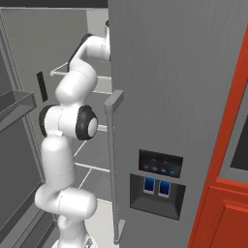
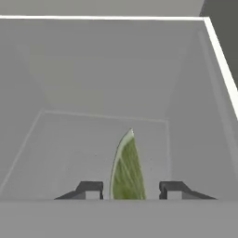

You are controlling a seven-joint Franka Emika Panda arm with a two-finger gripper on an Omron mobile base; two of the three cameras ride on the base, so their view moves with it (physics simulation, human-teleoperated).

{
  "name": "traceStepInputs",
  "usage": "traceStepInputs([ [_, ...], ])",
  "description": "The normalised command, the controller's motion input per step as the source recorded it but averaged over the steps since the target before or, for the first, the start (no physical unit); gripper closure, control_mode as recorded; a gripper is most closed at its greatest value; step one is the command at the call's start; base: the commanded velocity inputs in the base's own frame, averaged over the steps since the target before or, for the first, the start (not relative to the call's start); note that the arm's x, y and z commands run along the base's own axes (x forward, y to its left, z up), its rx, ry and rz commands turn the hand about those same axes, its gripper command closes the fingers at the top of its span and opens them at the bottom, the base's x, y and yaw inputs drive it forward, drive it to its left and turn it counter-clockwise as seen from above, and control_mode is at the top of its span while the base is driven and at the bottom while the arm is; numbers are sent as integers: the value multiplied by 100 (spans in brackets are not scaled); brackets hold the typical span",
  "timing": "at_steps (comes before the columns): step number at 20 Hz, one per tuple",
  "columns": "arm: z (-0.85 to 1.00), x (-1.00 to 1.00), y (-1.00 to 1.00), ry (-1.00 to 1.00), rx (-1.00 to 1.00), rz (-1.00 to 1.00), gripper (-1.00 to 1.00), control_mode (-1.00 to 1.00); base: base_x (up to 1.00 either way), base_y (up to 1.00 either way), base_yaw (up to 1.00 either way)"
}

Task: Grab the lemon and lemon wedge from the fridge, place them in the blender, close the lid, and turn on the blender to create a marinade.

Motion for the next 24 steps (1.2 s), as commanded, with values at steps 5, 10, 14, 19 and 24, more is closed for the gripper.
traceStepInputs([
  [5, -27, 3, 0, 1, 5, 2, 100, -100, 0, 0, 0],
  [10, -6, 2, 15, -1, 5, 0, 100, -100, 0, 0, 0],
  [14, -4, 14, 30, -5, 3, 0, 100, -100, 0, 0, 0],
  [19, -8, 37, 30, -7, 2, 0, 100, -100, 0, 0, 0],
  [24, -8, 25, 19, -11, 0, 0, 100, -100, 0, 0, 0],
])
